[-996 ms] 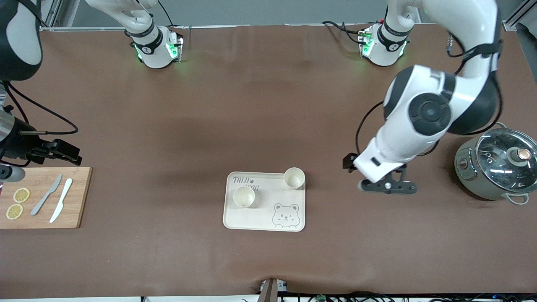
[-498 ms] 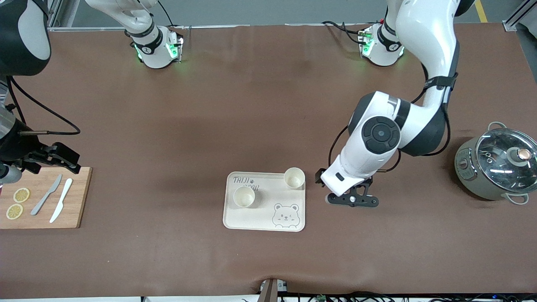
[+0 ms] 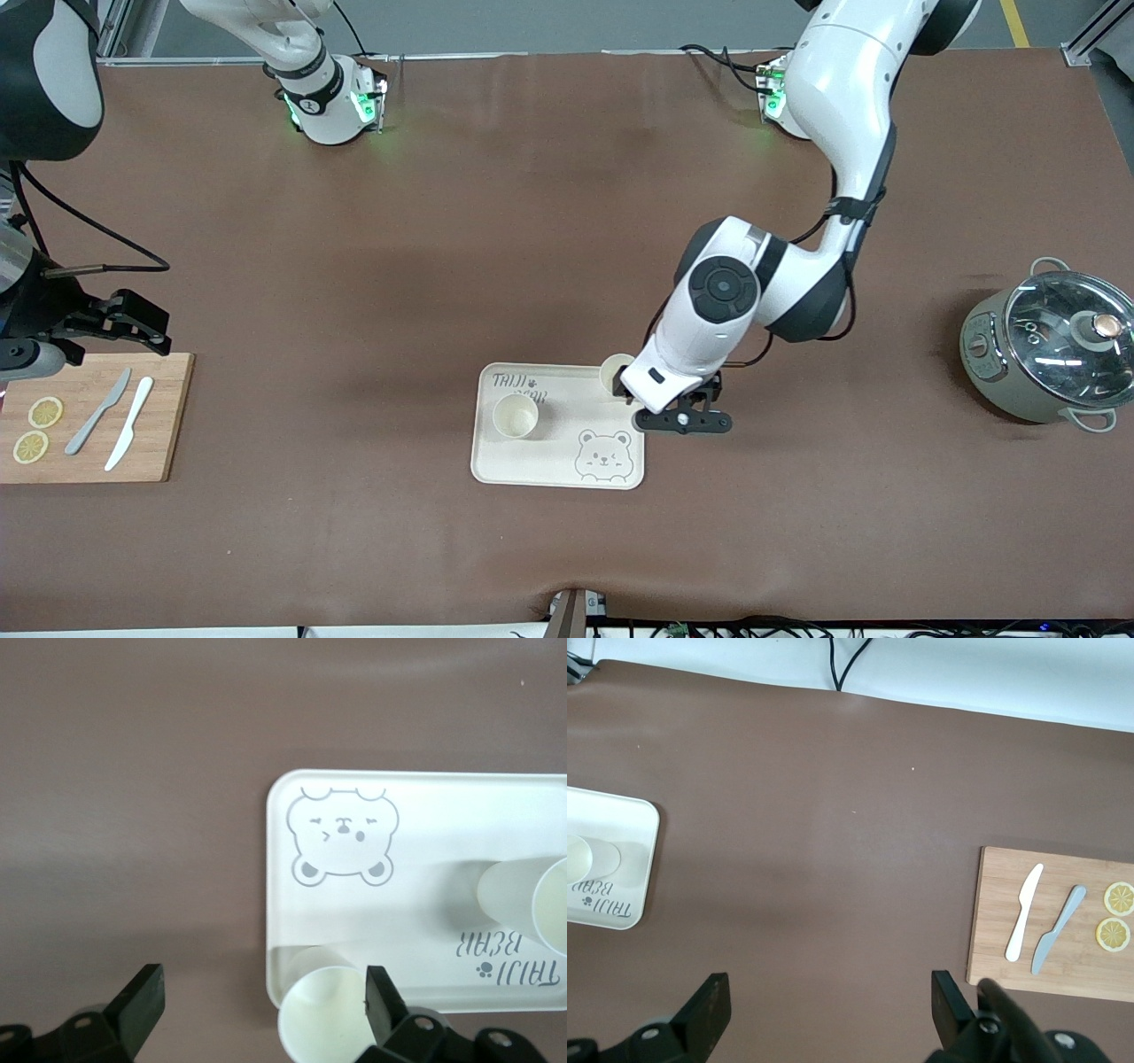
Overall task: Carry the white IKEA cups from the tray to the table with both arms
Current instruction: 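Reach the left gripper down to the white cup on the tray, then close the left gripper around the white cup's rim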
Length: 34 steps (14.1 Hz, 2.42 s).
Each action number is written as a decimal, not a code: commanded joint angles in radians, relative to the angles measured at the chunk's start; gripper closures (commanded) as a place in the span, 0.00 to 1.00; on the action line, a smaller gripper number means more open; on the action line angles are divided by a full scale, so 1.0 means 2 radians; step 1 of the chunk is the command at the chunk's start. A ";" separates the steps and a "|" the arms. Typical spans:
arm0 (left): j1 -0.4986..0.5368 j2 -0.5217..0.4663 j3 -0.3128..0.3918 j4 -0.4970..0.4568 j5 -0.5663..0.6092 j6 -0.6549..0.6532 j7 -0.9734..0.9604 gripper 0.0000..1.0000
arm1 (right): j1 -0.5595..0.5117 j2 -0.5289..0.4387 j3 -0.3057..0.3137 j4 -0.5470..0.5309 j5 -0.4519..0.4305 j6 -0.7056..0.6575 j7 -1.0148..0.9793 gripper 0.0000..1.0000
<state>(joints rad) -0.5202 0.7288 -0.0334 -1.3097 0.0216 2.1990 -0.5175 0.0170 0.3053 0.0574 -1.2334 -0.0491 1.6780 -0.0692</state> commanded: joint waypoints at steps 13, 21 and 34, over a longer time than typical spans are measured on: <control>-0.020 -0.025 0.004 -0.134 0.056 0.094 -0.050 0.00 | -0.005 -0.005 0.001 -0.003 -0.002 -0.018 -0.010 0.00; -0.025 -0.033 0.004 -0.161 0.055 0.124 -0.058 0.00 | 0.051 -0.009 0.004 -0.002 -0.001 -0.027 -0.013 0.00; -0.028 -0.032 0.004 -0.159 0.054 0.123 -0.105 1.00 | 0.037 -0.002 -0.002 -0.008 0.005 -0.026 -0.010 0.00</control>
<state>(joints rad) -0.5654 0.6901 -0.0333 -1.5978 0.1047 2.4380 -0.6935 0.1068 0.3040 0.0496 -1.2506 -0.0469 1.6332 -0.0882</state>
